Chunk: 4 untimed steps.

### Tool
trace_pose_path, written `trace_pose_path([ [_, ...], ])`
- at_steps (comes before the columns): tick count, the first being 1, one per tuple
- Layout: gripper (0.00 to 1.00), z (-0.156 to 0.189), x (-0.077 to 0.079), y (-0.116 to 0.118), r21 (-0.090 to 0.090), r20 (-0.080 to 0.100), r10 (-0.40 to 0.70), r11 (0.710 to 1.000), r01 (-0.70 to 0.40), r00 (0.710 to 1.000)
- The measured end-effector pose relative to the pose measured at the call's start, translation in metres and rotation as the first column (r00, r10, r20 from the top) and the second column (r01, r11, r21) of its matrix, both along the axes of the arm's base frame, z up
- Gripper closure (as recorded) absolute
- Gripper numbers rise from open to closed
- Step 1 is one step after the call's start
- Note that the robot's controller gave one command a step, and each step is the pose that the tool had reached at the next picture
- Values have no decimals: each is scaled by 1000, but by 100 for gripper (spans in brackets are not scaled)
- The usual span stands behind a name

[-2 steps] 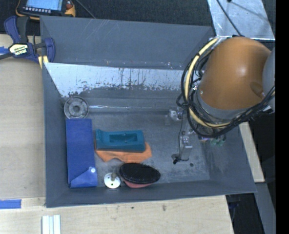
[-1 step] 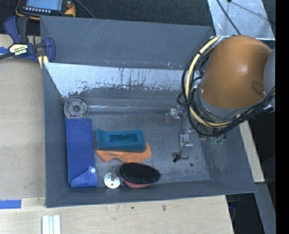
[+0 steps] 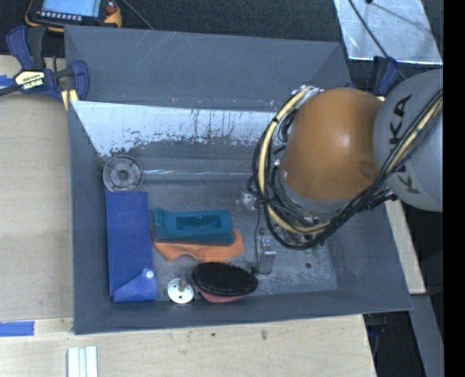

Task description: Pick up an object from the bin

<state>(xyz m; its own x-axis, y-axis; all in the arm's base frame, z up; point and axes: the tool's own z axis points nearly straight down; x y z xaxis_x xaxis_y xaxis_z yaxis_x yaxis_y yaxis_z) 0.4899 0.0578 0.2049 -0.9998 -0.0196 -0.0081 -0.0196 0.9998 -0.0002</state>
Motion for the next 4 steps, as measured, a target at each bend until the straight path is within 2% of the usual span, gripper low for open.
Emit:
trace_pose_path([
  [1,0,-28,17,8,3,-5,48,999,-48,999],
  [2,0,-77,31,20,0,-1,80,997,-80,997],
  [3,0,-103,27,31,-2,14,140,990,-140,990],
  [4,100,-121,33,50,5,37,161,987,-161,986],
])
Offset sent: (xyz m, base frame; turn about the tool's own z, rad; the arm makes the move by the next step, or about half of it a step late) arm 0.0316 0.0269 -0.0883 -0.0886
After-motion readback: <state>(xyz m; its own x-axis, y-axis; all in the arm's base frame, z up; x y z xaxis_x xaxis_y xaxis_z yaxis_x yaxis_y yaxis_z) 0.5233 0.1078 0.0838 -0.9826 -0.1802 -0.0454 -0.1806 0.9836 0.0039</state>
